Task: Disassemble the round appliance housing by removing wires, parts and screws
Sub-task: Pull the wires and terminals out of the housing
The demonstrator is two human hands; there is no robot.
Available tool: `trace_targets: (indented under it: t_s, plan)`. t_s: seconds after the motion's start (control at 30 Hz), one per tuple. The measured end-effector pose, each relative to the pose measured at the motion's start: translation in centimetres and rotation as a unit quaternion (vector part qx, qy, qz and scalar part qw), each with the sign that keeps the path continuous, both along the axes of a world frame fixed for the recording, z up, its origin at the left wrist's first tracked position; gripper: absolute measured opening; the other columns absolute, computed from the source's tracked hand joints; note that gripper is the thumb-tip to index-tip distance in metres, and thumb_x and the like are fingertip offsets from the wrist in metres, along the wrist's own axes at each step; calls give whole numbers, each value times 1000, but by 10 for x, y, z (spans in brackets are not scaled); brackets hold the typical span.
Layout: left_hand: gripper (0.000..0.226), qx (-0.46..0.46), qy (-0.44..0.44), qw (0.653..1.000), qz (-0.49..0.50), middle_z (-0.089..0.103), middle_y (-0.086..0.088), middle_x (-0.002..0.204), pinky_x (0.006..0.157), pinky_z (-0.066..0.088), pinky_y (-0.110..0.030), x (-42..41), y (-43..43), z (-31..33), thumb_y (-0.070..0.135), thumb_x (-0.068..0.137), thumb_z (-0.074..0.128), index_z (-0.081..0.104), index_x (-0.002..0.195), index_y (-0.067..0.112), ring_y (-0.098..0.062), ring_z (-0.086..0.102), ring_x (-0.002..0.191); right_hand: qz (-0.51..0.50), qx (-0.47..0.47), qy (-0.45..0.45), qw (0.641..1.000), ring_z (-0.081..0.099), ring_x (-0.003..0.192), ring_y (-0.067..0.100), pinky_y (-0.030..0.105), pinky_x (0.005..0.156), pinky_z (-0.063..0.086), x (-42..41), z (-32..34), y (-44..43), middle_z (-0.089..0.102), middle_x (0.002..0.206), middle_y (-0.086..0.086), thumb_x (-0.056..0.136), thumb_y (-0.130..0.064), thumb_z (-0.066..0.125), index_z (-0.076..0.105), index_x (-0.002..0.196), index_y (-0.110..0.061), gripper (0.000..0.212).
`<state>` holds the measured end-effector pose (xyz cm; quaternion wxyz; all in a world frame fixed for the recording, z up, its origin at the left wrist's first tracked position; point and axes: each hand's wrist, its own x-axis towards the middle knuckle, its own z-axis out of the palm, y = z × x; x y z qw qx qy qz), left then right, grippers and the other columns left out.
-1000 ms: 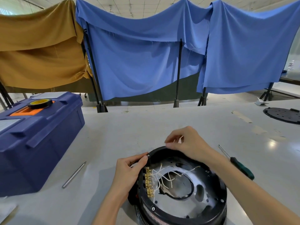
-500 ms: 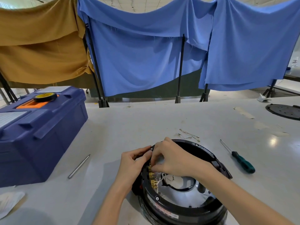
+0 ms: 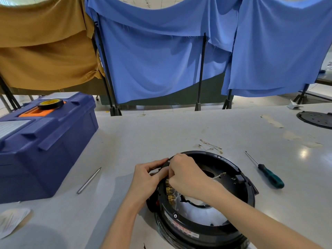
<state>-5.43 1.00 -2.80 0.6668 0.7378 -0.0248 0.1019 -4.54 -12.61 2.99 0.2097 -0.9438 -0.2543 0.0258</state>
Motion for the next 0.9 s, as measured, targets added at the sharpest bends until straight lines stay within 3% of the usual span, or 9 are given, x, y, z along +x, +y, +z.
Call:
trace_targets:
  t_s: [0.1, 0.2, 0.37, 0.47, 0.6, 0.77, 0.83, 0.9]
  plan:
    - [23, 7, -4, 1000, -6, 74, 17, 96, 70, 50, -8, 0, 1, 0, 12, 85, 71, 75, 102, 26, 3, 68, 92, -13, 11, 0, 1000, 44, 60, 21, 23, 48, 31, -1, 0, 1, 39, 62, 2, 72, 2, 48, 38, 56, -13, 24]
    - [23, 13, -8, 1000, -7, 74, 18, 96, 70, 49, -7, 1, 2, 0, 12, 84, 72, 75, 101, 27, 4, 68, 92, -24, 30, -2, 999, 34, 50, 11, 20, 44, 24, -3, 1, 1, 36, 56, 1, 73, 2, 48, 41, 60, -11, 20]
    - [23, 13, 0, 1000, -6, 74, 16, 95, 68, 50, -8, 2, 3, 0, 12, 84, 72, 75, 103, 23, 2, 69, 88, -55, 53, 1, 997, 42, 54, 18, 23, 49, 32, -4, -1, -4, 42, 54, 2, 72, 3, 49, 50, 61, -7, 14]
    - [23, 2, 13, 1000, 1, 75, 11, 94, 65, 52, -12, 2, 3, 0, 10, 84, 71, 74, 105, 19, -4, 71, 84, -82, 90, 49, 991, 48, 52, 19, 23, 47, 36, 1, -6, -20, 54, 52, 9, 72, 4, 58, 61, 62, 7, 11]
    - [23, 7, 10, 1000, 12, 75, 14, 94, 67, 53, -13, 0, 2, -2, 10, 83, 72, 74, 101, 23, -2, 70, 87, -56, 105, 83, 989, 52, 47, 9, 11, 40, 35, 3, -7, -25, 57, 50, 0, 75, -1, 66, 69, 65, -3, 11]
    - [23, 14, 17, 1000, 16, 75, 12, 96, 69, 53, -13, 0, 2, -1, 12, 83, 72, 74, 100, 26, -2, 70, 89, -9, 141, 87, 986, 54, 51, -7, 7, 47, 37, 5, -2, -34, 62, 57, -11, 74, -10, 76, 69, 63, -24, 19]
    - [22, 13, 17, 1000, 14, 75, 14, 96, 70, 52, -13, -1, 2, 0, 13, 83, 72, 75, 99, 28, -2, 70, 90, 16, 151, 61, 986, 60, 69, -8, 6, 61, 44, 2, -2, -35, 68, 76, -11, 73, -12, 78, 73, 79, -22, 13]
    - [22, 21, 18, 1000, 10, 74, 14, 98, 75, 53, -15, -2, 1, 1, 14, 84, 72, 75, 101, 28, -2, 69, 95, 33, 173, 31, 984, 63, 86, 1, 15, 78, 50, 0, -3, -34, 68, 92, -8, 73, -12, 79, 73, 83, -20, 14]
